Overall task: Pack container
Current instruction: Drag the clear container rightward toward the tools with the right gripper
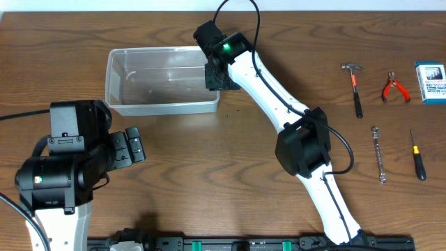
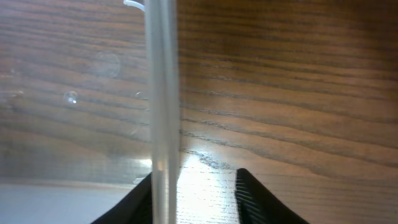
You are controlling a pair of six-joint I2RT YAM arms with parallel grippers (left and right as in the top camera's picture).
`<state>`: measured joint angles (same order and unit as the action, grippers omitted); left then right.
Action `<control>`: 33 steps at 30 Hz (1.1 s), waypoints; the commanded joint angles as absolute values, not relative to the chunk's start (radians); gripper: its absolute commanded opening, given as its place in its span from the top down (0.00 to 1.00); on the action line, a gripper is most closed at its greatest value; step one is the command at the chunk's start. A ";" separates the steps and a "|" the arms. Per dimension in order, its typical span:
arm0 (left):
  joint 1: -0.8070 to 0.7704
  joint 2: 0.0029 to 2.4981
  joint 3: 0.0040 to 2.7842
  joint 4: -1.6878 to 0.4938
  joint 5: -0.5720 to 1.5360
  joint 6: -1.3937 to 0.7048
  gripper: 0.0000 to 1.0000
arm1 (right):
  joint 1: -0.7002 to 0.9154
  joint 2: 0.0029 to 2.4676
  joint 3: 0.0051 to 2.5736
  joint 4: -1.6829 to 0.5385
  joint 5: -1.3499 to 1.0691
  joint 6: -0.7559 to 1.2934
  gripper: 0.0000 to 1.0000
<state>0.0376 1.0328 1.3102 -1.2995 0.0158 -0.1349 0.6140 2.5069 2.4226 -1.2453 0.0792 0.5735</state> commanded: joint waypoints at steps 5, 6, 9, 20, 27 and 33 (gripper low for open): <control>0.041 1.038 1.331 -1.302 0.015 -0.144 0.02 | 0.612 2.513 2.434 -1.250 0.105 0.579 0.77; 0.041 1.038 1.331 -1.302 0.015 -0.144 0.02 | 0.611 2.513 2.435 -1.250 0.105 0.579 0.79; 0.041 1.038 1.331 -1.303 0.015 -0.144 0.02 | 0.604 2.513 2.435 -1.250 0.105 0.579 0.84; 0.041 1.038 1.331 -1.302 0.015 -0.144 0.02 | 0.551 2.511 2.478 -1.318 0.105 0.578 0.99; 0.041 1.038 1.331 -1.303 0.015 -0.145 0.02 | 0.535 2.511 2.582 -1.413 0.137 0.472 0.99; 0.041 1.038 1.331 -1.309 0.015 -0.145 0.02 | 0.515 2.511 2.703 -1.579 0.162 0.351 0.99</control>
